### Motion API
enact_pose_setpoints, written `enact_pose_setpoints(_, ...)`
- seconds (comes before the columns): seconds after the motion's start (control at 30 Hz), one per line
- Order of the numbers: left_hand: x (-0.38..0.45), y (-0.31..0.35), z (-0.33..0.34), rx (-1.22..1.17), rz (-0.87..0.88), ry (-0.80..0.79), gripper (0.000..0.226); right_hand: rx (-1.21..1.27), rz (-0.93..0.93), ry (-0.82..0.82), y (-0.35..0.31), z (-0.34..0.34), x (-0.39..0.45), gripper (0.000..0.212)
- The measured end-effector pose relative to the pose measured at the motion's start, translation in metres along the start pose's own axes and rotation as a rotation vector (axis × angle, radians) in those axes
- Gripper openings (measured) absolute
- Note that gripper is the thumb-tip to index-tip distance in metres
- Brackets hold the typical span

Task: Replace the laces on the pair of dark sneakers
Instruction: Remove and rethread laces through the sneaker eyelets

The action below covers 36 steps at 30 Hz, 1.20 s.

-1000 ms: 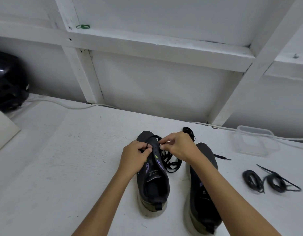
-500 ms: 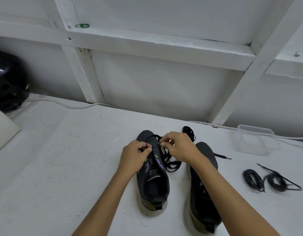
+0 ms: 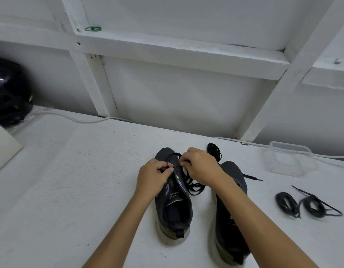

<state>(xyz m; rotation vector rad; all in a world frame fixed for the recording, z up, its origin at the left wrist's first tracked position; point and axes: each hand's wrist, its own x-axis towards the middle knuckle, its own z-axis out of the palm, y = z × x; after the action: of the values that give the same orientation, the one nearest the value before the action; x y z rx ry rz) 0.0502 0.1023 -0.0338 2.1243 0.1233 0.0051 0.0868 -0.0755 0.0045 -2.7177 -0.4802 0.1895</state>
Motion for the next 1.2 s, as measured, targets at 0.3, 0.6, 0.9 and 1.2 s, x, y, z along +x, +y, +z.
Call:
enact_pose_setpoints(0.3, 0.001, 0.0, 0.005, 0.032, 0.006, 0.021, 0.009, -0.187, -0.048, 0.035, -0.011, 0.018, 0.004, 0.02)
enact_pose_setpoints(0.6, 0.001, -0.001, 0.012, 0.175, 0.03, 0.068, 0.012, 0.316, 0.19, 0.047, -0.003, 0.024, -0.003, 0.011)
enact_pose_setpoints(0.9, 0.004, 0.003, 0.012, 0.302, 0.064, 0.044, 0.012, 0.27, 0.179, -0.002, -0.001, 0.019, -0.01, 0.02)
enact_pose_setpoints(1.2, 0.004, 0.008, 0.011, 0.423, 0.158, -0.006, 0.015, 0.41, 0.311, 0.05, -0.004, 0.014, -0.019, 0.025)
